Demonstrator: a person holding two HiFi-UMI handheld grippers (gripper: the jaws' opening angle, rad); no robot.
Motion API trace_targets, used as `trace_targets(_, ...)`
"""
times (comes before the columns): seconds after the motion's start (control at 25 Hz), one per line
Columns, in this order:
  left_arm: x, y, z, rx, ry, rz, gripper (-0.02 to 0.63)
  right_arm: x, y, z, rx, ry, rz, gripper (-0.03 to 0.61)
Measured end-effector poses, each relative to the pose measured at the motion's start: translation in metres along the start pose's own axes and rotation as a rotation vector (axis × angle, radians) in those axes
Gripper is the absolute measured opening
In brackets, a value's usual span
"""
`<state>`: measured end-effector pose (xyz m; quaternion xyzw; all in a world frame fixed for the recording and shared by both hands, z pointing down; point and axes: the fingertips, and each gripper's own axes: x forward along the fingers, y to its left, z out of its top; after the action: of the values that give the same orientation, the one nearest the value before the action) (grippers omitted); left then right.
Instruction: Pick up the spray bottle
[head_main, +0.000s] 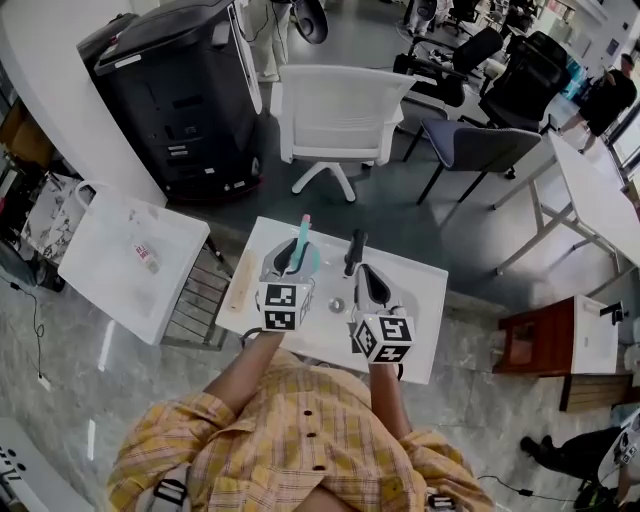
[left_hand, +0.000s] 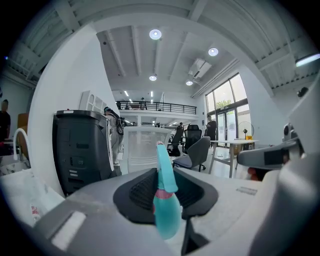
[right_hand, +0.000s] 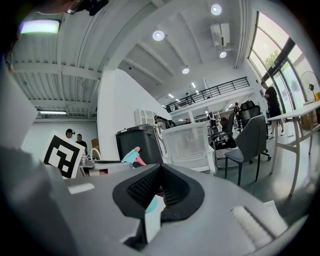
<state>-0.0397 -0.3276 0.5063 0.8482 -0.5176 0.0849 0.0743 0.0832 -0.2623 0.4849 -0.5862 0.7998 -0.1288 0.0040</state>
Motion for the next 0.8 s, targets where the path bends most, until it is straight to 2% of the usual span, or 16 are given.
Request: trace_targets(0.8, -0.031, -0.019, 0.006, -0.001, -0.04, -0.025, 0.095, -0.017, -0.003, 0.011, -0.038, -0.034, -0.026, -0.003)
